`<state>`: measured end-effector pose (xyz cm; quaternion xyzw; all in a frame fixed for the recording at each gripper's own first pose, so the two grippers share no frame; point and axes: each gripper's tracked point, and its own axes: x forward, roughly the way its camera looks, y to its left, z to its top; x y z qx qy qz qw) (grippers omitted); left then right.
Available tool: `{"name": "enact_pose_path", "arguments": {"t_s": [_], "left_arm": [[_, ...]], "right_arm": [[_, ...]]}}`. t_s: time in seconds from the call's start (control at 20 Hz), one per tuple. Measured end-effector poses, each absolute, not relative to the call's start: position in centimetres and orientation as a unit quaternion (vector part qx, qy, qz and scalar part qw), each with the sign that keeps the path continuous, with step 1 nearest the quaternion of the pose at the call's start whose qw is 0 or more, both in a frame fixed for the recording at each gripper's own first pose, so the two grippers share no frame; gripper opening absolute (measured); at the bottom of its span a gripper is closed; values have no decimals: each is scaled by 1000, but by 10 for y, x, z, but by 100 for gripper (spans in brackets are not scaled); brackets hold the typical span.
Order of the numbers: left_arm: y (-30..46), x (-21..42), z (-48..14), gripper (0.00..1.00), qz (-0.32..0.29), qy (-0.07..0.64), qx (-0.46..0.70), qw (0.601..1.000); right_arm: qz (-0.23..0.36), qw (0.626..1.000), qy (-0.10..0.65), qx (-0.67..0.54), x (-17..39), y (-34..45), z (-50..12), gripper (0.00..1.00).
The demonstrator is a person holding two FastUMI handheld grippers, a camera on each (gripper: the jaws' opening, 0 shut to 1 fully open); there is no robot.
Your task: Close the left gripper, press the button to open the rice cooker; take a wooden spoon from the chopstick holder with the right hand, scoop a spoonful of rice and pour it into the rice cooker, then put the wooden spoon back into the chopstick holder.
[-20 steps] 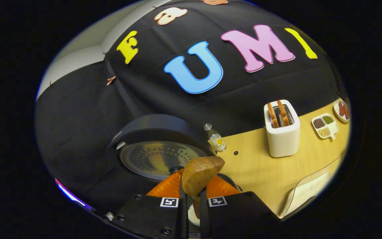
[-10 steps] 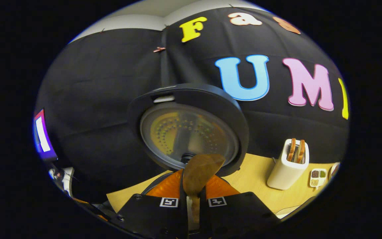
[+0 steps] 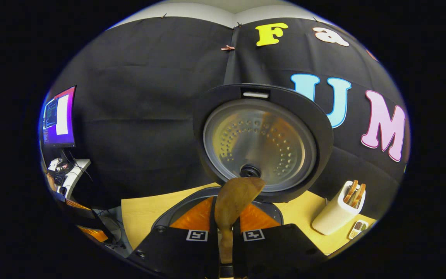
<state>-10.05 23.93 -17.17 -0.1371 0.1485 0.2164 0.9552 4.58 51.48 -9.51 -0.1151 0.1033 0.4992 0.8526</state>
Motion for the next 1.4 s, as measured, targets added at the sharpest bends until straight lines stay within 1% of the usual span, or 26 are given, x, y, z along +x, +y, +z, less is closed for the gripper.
{"name": "enact_pose_path", "arguments": {"t_s": [0.05, 0.25, 0.6, 0.8, 0.85, 0.9, 0.95, 1.25, 1.4], "left_arm": [[238, -101, -171, 96, 216, 147, -137, 955], [231, -100, -169, 96, 211, 145, -136, 957], [214, -94, -156, 96, 191, 132, -129, 964], [195, -84, -149, 96, 168, 125, -129, 969], [190, -82, -147, 96, 162, 124, -127, 971], [185, -79, -146, 93, 156, 125, -124, 972], [180, -75, -143, 96, 151, 124, -123, 973], [142, -55, -130, 96, 122, 122, -114, 978], [126, -46, -123, 96, 119, 118, -113, 979]], "right_arm": [[498, 854, 103, -110, 46, 513, -91, 18], [477, 868, 119, -63, 54, 505, -78, 18], [401, 902, 135, 82, 89, 454, -20, 18], [343, 922, 123, 129, 114, 387, 11, 18], [325, 928, 122, 134, 121, 368, 11, 17], [306, 934, 123, 138, 127, 348, 10, 18], [290, 938, 124, 146, 132, 330, 10, 17], [202, 954, 124, 184, 160, 213, 14, 18], [159, 960, 121, 197, 177, 159, 11, 17]]}}
